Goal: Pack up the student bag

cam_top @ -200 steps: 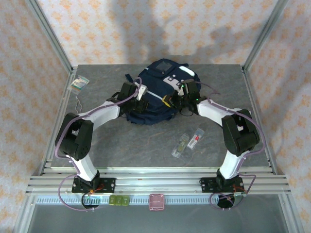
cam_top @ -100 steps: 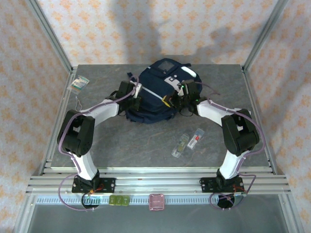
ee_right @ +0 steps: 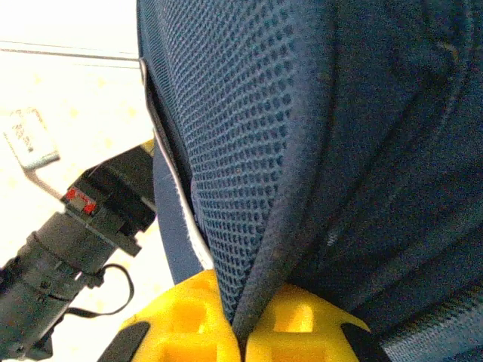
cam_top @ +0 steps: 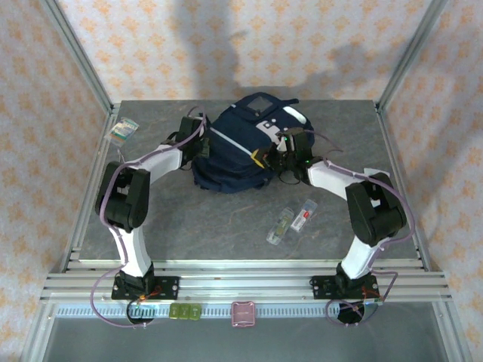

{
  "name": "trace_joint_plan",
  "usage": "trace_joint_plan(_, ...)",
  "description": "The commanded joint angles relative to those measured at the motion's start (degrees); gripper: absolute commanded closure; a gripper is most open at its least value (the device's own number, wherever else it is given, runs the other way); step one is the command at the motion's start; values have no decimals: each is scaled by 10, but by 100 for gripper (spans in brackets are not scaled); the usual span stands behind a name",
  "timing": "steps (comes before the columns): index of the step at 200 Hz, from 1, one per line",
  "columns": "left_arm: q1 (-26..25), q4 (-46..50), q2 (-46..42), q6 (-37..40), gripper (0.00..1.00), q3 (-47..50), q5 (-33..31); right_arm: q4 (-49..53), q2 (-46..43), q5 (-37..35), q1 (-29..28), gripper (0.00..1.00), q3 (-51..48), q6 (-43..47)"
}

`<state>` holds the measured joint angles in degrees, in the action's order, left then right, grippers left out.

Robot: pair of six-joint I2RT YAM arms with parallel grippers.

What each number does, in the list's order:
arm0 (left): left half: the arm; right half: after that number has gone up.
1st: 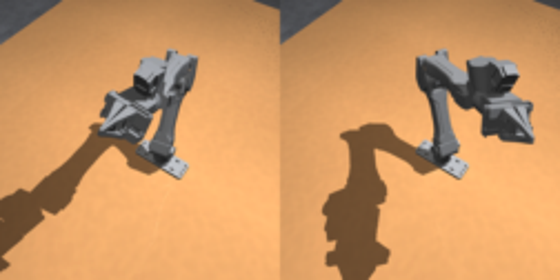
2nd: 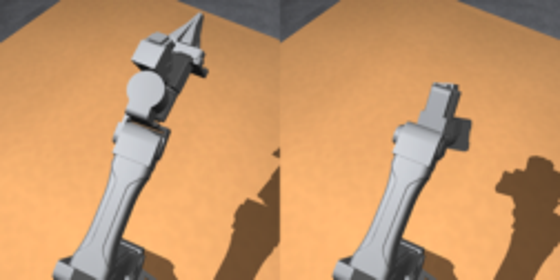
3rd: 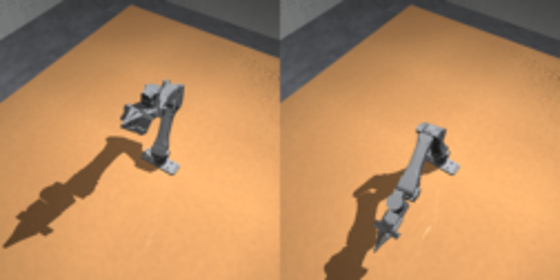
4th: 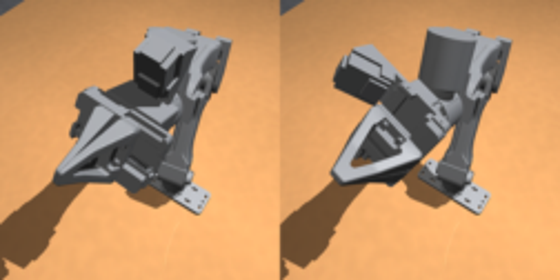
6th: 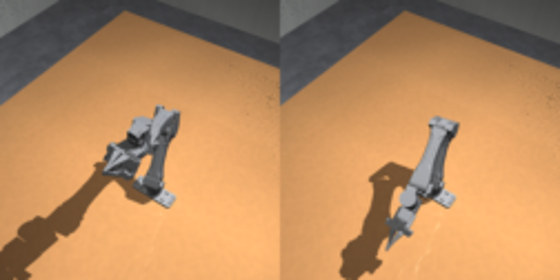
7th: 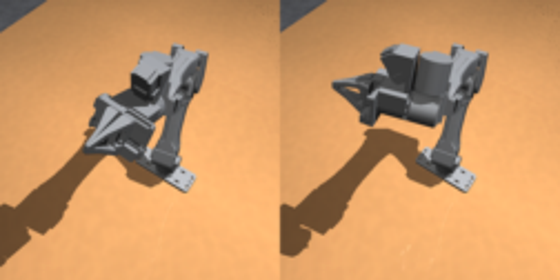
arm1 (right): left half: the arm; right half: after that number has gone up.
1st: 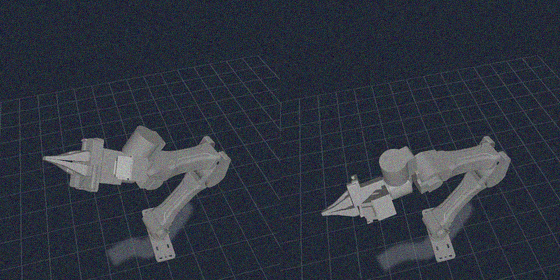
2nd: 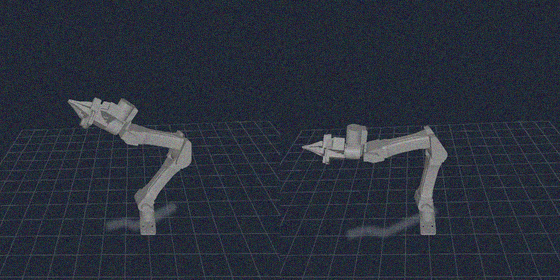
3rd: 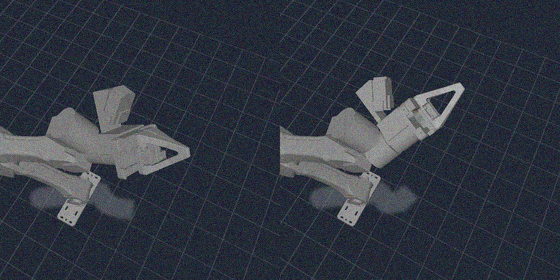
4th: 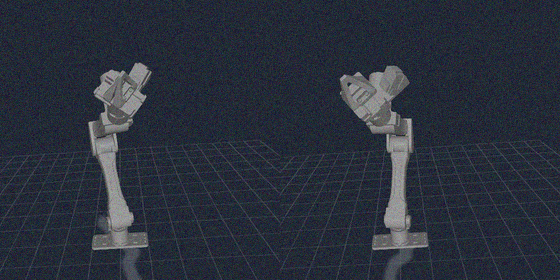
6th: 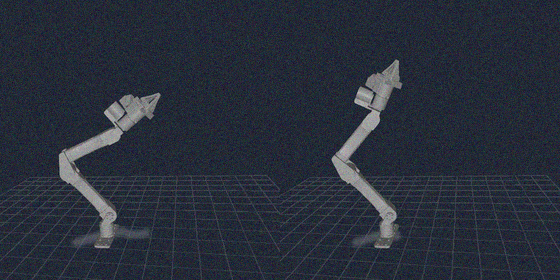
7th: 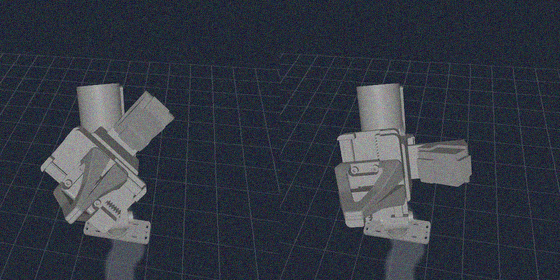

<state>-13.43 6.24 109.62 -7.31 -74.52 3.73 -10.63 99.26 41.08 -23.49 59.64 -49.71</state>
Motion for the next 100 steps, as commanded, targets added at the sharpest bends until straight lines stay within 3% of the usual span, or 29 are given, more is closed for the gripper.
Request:
trace_joint_plan(1,61,21,26,-58,100,-36,-150,-7,-43,4,9,100,-16,6)
trace_joint_plan(22,60,19,7,-58,93,-21,-126,-7,-36,6,10,100,-4,9)
trace_joint_plan(30,56,9,-13,-52,100,-4,-111,-2,-35,2,11,100,5,16)
trace_joint_plan(48,42,-7,-48,-38,100,36,-121,25,-24,-6,11,100,41,41)
trace_joint_plan(72,34,54,-48,-58,100,51,-141,42,-3,-5,20,100,75,52)
trace_joint_plan(100,13,41,-101,-91,100,148,-145,55,20,-14,37,100,98,67)
